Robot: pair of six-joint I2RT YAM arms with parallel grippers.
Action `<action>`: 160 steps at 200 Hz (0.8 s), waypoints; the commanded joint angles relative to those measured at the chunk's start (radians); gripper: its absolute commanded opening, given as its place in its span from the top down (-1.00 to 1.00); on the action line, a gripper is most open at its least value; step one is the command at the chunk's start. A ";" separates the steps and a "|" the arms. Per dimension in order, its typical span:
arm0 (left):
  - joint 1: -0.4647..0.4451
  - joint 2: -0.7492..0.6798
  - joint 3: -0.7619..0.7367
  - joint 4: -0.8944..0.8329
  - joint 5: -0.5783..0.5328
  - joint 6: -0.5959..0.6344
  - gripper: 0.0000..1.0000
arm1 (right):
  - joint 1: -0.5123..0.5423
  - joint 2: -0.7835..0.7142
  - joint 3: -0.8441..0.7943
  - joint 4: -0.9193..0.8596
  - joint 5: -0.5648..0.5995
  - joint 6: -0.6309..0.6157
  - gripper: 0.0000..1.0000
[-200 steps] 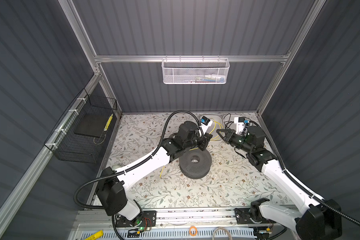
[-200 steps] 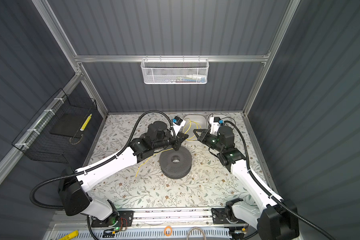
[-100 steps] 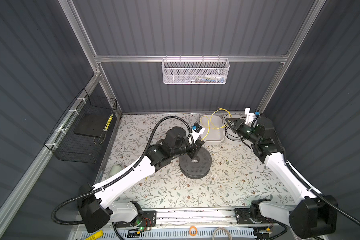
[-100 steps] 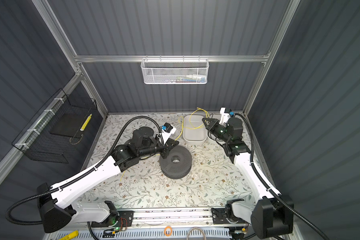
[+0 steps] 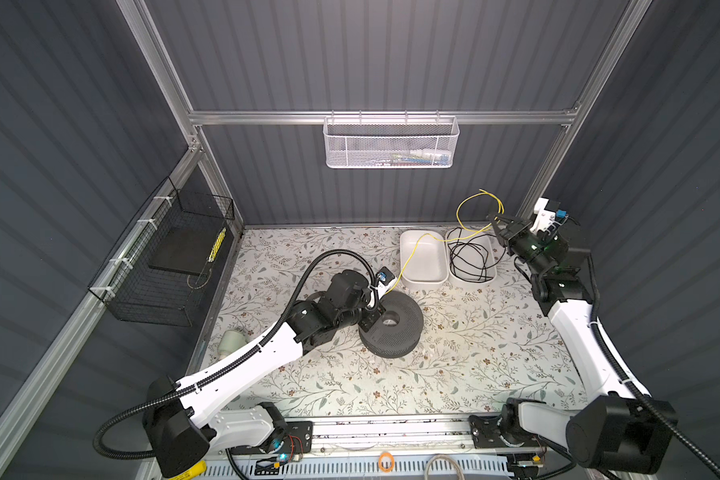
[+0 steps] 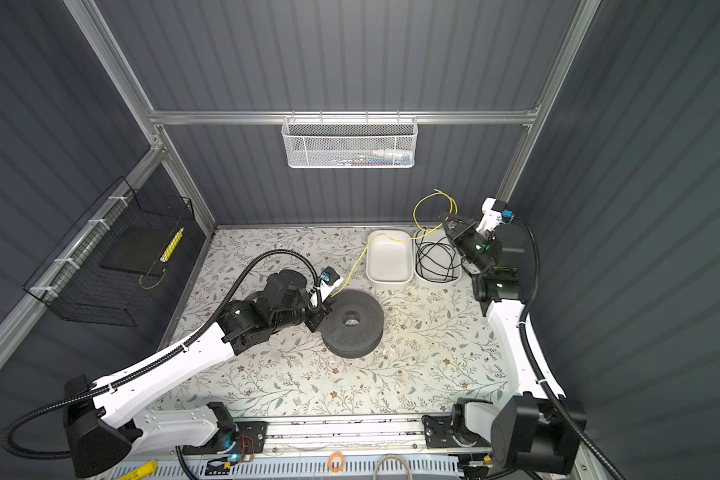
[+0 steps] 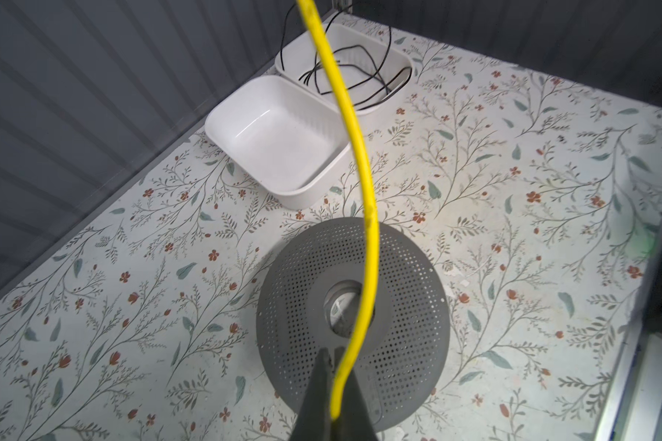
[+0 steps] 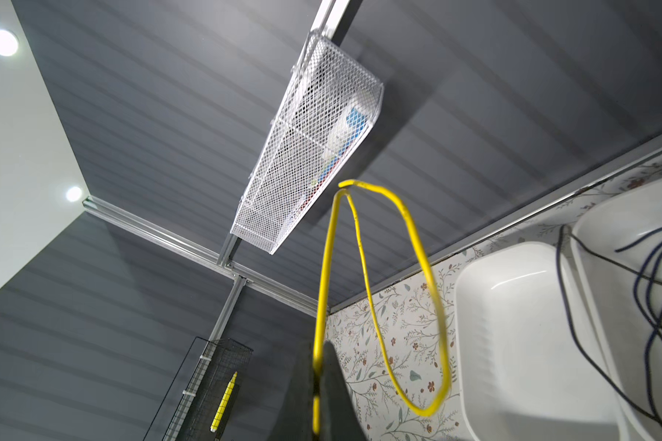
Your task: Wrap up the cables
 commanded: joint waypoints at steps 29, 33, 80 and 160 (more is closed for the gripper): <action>0.000 0.074 -0.008 -0.090 -0.225 0.094 1.00 | -0.144 -0.021 0.012 0.090 -0.029 0.082 1.00; 0.000 0.078 -0.008 -0.092 -0.233 0.099 1.00 | -0.152 -0.020 0.008 0.096 -0.031 0.088 1.00; 0.000 0.109 -0.016 -0.109 -0.292 0.136 1.00 | -0.242 -0.005 -0.011 0.160 -0.038 0.155 1.00; 0.000 0.140 -0.036 -0.091 -0.311 0.152 1.00 | -0.255 -0.006 -0.026 0.169 -0.066 0.154 1.00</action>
